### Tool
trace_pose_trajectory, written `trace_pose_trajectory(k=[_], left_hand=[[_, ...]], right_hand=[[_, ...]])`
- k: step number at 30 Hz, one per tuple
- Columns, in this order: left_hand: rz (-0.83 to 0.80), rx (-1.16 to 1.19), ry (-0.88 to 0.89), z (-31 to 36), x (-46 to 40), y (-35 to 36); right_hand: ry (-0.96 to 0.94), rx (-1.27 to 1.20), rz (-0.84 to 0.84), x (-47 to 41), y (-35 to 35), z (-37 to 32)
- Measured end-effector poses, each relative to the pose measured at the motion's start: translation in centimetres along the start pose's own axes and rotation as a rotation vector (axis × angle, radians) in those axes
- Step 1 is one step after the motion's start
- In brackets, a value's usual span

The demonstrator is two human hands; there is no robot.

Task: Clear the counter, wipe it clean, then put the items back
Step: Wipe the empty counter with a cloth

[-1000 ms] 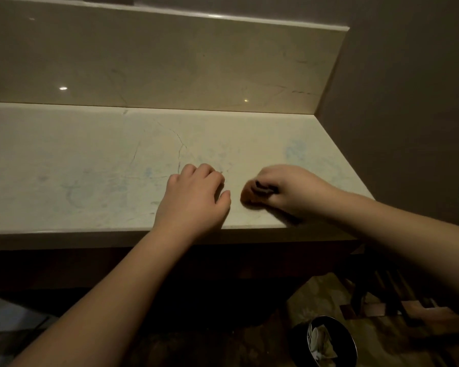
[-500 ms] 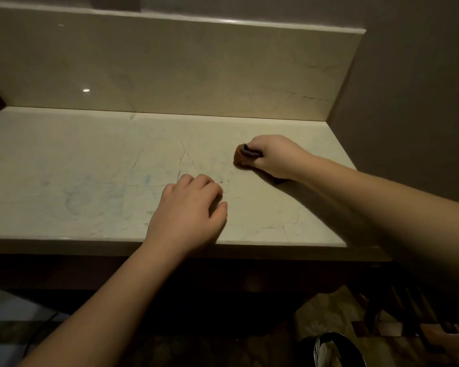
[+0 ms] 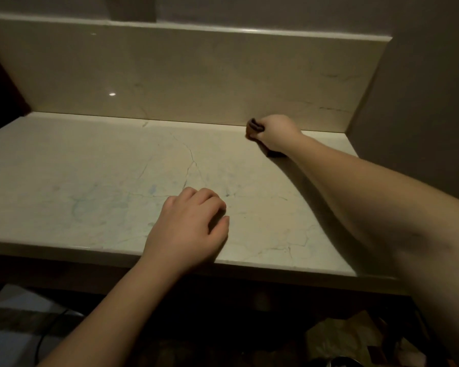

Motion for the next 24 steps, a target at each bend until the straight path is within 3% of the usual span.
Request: trace_pose_trajectory(k=[4,12,20,24], left_hand=[[0.014,0.002,0.012,-0.1,-0.1,0.1],[0.025,-0.002,0.011,-0.2,0.0,0.3],[0.031,-0.005,0.022,-0.3,-0.1,0.3],[0.029,-0.006,0.024,-0.3,0.0,0.3]], right_hand=[[0.062,0.008,0.006,-1.5,0.9,0.0],[0.341,0.106,0.112,1.0,-3.6,8.5],[0.192,0.047,0.068,-1.4,0.1,1.3],[0.199,0.015,0.066,-0.2,-0.7,3.2]])
Point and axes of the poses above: each hand's wrist, its own x-axis away from the middle knuckle, its own y-axis out of the palm, z = x × y, the point moved 1 cm from there along -x, towards the middle knuckle, and after that the axes turned 9 degrees about -x, right-handed, at the moved point
